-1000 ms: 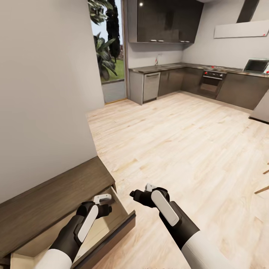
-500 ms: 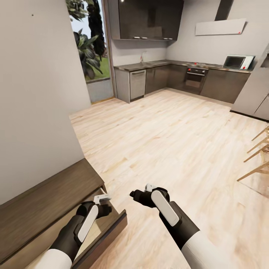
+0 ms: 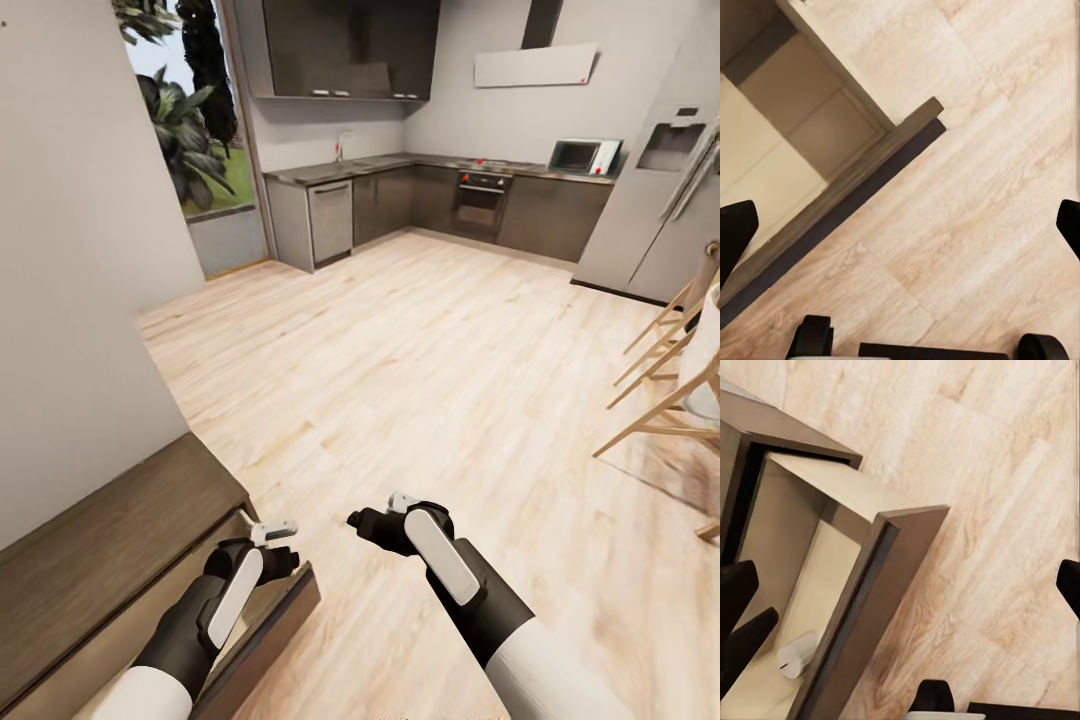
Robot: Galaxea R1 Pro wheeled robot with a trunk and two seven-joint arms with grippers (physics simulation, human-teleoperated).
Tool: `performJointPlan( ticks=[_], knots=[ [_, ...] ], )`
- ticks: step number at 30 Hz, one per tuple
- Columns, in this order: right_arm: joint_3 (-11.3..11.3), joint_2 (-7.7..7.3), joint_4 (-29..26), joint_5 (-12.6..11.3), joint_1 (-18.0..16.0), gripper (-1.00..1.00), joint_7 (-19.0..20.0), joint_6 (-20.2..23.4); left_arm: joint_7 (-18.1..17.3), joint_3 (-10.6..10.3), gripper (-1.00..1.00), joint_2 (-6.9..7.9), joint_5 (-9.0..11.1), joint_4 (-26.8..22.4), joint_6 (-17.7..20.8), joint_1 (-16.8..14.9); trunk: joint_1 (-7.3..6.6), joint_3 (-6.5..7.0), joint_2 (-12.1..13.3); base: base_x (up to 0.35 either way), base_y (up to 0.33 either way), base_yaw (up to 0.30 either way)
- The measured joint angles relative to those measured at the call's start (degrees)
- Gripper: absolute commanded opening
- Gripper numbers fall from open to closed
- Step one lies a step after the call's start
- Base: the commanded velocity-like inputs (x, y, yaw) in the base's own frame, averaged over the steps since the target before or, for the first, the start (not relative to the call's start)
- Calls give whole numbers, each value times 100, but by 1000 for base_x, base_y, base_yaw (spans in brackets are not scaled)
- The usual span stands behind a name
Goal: Place each of the two pumpkins and all three candles from the living room inside a cabinet in the living room (use any cabinet), then make sure every cabinet is closed, and position the cauldron so it is next to a table in the living room.
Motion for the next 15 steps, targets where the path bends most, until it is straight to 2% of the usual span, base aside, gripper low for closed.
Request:
performJointPlan(
  ticks=[15],
  knots=[
    [4,0,0,-10,0,100,0,2,0,-10,100,-4,-8,0,0,0,0,-82,0,-47,0,-230]
  ],
)
